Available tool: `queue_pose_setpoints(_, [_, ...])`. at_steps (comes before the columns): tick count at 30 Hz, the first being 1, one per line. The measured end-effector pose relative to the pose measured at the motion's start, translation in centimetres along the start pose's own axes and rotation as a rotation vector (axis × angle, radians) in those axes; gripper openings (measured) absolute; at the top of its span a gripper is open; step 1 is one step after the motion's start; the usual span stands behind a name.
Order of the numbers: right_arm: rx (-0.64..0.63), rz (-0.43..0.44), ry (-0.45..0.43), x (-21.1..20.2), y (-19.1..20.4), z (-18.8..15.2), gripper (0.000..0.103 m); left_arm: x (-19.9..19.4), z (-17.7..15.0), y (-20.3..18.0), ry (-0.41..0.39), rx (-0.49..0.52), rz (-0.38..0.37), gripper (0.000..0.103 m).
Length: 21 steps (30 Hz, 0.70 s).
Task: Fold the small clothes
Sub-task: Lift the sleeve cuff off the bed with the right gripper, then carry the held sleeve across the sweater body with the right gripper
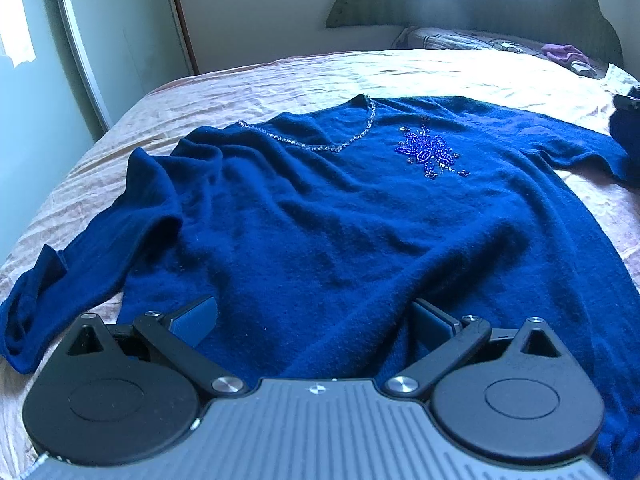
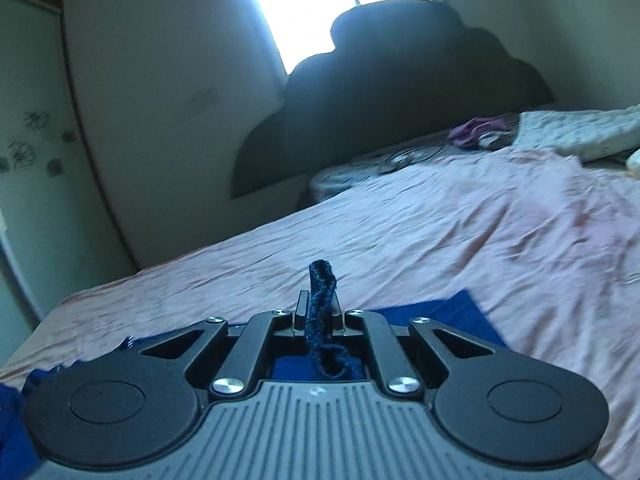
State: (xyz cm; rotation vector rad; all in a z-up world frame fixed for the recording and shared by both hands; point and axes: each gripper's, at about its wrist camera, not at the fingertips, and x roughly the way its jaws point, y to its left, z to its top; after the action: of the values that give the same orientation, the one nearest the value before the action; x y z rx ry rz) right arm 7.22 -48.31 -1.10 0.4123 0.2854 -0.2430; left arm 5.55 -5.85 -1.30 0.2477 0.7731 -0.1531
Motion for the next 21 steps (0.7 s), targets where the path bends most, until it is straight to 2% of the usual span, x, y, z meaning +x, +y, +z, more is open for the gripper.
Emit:
queue_pose_setpoints(11, [-0.017, 0.101, 0.113, 2.4, 4.4, -1.4, 0.007, -0.1, 0.2, 0.6, -0.011, -0.012, 0.000, 0.103])
queue_pose_setpoints(21, [-0.063, 0.179, 0.147, 3.5, 8.8, -2.3, 0.007, 0.1, 0.5, 1.4, -0.010, -0.034, 0.016, 0.103])
